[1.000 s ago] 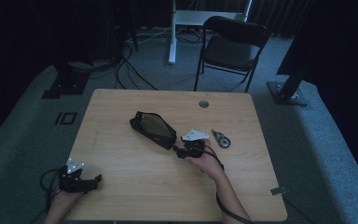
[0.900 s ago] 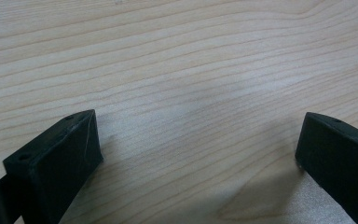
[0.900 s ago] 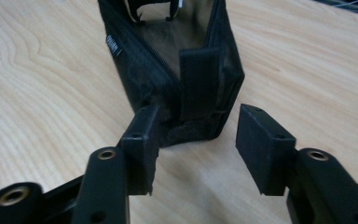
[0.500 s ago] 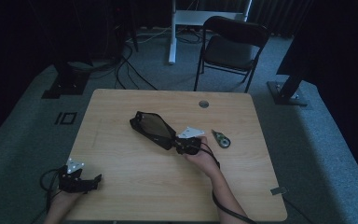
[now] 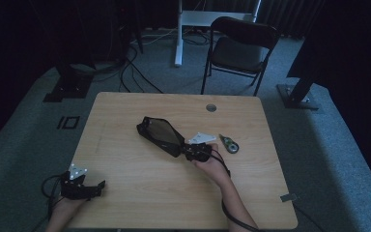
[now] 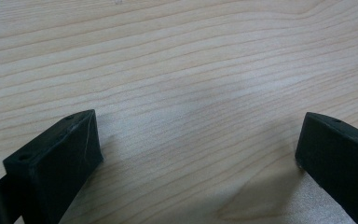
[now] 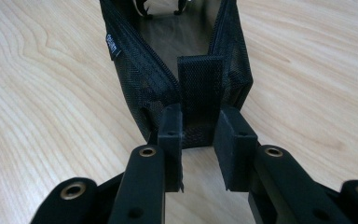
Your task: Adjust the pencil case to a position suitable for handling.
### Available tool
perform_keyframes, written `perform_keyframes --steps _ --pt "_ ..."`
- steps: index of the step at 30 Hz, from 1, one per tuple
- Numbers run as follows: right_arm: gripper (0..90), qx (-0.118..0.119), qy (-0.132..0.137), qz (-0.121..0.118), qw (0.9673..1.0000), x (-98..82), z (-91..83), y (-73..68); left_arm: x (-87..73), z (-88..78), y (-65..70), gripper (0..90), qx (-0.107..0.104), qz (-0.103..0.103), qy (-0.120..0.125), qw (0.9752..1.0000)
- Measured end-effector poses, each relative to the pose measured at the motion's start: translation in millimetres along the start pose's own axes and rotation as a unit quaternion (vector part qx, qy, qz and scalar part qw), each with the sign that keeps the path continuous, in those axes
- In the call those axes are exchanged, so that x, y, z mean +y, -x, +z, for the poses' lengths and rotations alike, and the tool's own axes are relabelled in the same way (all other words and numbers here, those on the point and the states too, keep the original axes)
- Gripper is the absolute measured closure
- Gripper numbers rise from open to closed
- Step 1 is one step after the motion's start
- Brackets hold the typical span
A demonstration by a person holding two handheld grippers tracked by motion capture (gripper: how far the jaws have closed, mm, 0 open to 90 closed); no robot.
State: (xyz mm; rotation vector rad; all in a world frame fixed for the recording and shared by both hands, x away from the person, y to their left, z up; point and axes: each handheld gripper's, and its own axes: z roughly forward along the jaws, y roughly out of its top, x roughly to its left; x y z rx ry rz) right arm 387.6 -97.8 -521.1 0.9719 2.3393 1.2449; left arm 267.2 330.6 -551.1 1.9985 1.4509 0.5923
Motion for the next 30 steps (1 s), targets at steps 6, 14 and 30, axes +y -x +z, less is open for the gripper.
perform_keyframes --steps 6,14,30 --pt "72.8 -0.004 0.001 0.009 1.0 -10.3 -14.5 3.9 0.0 0.0 0.0 0.0 0.0 0.0 0.0 1.0" --pt "73.0 -0.019 -0.004 0.003 0.9998 -21.7 -31.2 5.9 0.0 0.0 0.0 0.0 0.0 0.0 0.0 1.0" --pt "73.1 -0.047 0.008 0.032 0.9984 -57.5 -79.0 12.2 0.0 0.0 -0.1 0.0 0.0 0.001 0.0 1.0"
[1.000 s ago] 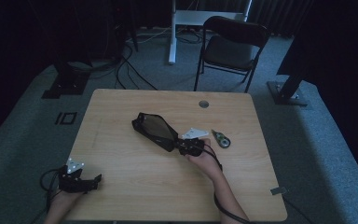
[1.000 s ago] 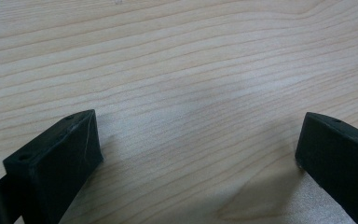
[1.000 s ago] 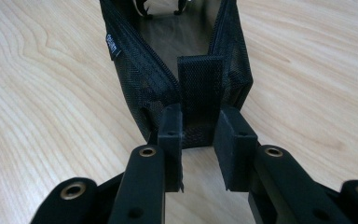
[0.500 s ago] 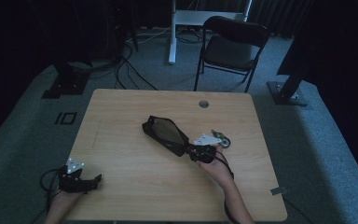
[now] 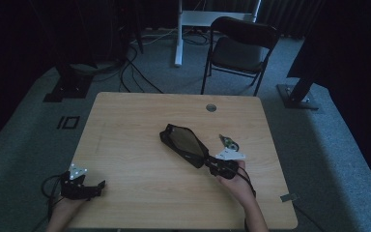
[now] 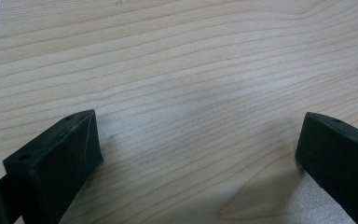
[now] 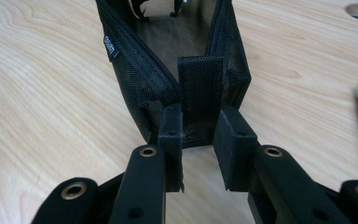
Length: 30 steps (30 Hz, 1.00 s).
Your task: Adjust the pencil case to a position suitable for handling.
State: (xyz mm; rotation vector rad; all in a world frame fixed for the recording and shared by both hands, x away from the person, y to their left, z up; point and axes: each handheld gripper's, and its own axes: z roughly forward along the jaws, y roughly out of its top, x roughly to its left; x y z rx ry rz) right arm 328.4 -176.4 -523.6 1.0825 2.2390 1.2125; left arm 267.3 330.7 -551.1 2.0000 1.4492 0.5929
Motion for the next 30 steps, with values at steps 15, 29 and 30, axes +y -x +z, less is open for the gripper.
perform_keyframes --steps 15,29,30 --pt "73.0 -0.03 0.008 0.02 0.9993 -31.7 -40.5 -3.0 0.0 0.0 0.0 0.0 0.0 0.0 0.0 1.0" --pt "73.0 -0.065 0.014 0.027 0.9974 -50.5 -66.6 -22.0 0.0 0.0 0.0 0.0 0.0 0.0 0.0 1.0" --pt "73.0 -0.065 0.014 0.027 0.9974 -50.5 -66.6 -22.0 0.0 0.0 0.0 0.0 0.0 0.0 0.0 1.0"
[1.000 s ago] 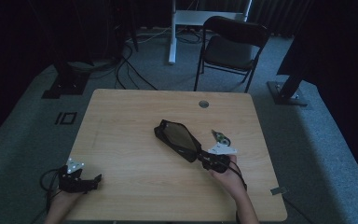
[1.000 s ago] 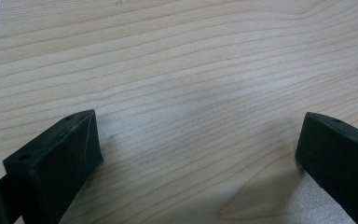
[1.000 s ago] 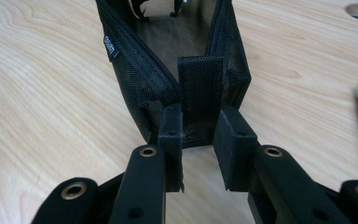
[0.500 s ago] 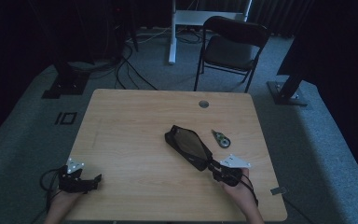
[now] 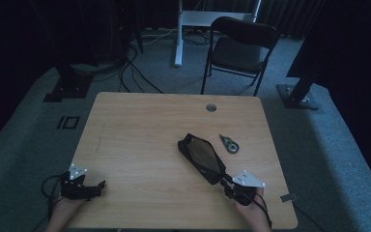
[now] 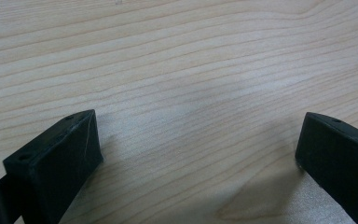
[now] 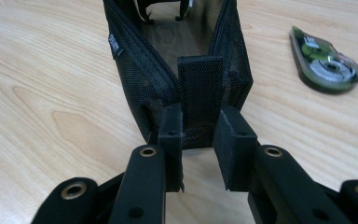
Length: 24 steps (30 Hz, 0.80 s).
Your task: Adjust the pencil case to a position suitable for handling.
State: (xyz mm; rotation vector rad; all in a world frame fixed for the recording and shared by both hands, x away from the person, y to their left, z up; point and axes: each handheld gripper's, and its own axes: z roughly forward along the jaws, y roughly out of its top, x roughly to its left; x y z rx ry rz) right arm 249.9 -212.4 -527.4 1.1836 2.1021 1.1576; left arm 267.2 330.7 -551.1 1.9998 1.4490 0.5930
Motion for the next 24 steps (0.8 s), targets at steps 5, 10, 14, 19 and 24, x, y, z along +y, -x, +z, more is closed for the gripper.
perform_keyframes --steps 5,10,14,19,24 --pt "73.0 -0.008 0.006 0.02 0.9997 -7.9 -9.9 -5.6 0.0 0.0 0.0 0.0 0.0 0.0 0.0 1.0" --pt "73.0 -0.023 0.007 0.029 0.9993 -16.2 -19.5 -11.5 0.0 0.0 0.0 0.0 0.0 0.0 0.0 1.0" --pt "72.9 -0.02 0.012 0.038 0.999 -20.0 -24.9 -15.5 0.0 0.0 0.0 0.0 0.0 0.0 0.0 1.0" --pt "72.5 -0.02 0.01 0.036 0.9991 -23.0 -28.6 -23.0 0.0 0.0 0.0 0.0 0.0 0.0 0.0 1.0" --pt "67.0 -0.036 0.001 0.026 0.999 -25.8 -25.1 -24.3 0.0 0.0 0.0 0.0 0.0 0.0 0.0 1.0"
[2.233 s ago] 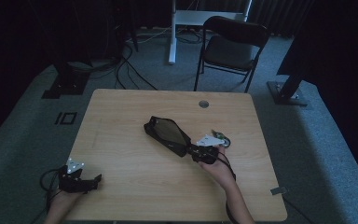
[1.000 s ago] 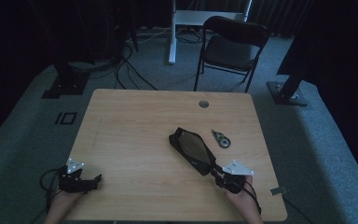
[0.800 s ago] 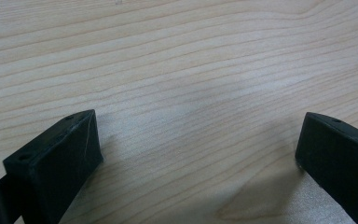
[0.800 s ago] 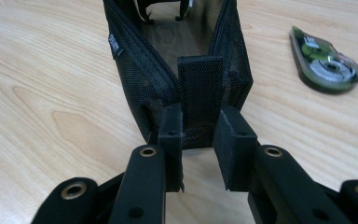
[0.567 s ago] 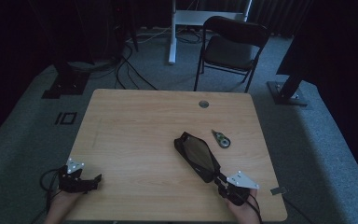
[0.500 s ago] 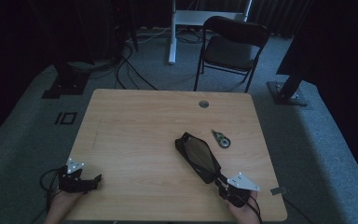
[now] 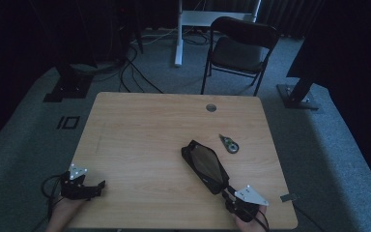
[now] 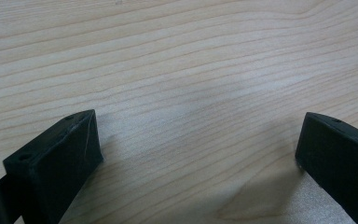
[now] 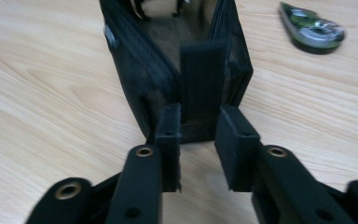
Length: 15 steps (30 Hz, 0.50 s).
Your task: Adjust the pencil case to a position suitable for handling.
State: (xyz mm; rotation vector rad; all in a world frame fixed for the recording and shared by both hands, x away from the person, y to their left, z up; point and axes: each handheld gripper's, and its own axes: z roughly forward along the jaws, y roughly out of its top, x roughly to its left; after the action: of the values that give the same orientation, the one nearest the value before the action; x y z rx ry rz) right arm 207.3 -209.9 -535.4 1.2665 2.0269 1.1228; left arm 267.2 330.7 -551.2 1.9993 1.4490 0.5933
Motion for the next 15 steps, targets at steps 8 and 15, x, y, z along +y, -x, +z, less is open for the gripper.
perform_keyframes --steps 8,15 --pt "50.3 0.001 0.004 0.008 1.0 1.0 -5.8 13.2 0.0 0.0 0.0 0.0 0.0 0.0 0.0 1.0" --pt "38.8 0.006 -0.006 0.006 0.9999 -3.9 -8.8 31.2 0.0 0.0 0.0 0.0 0.0 0.0 0.0 1.0"
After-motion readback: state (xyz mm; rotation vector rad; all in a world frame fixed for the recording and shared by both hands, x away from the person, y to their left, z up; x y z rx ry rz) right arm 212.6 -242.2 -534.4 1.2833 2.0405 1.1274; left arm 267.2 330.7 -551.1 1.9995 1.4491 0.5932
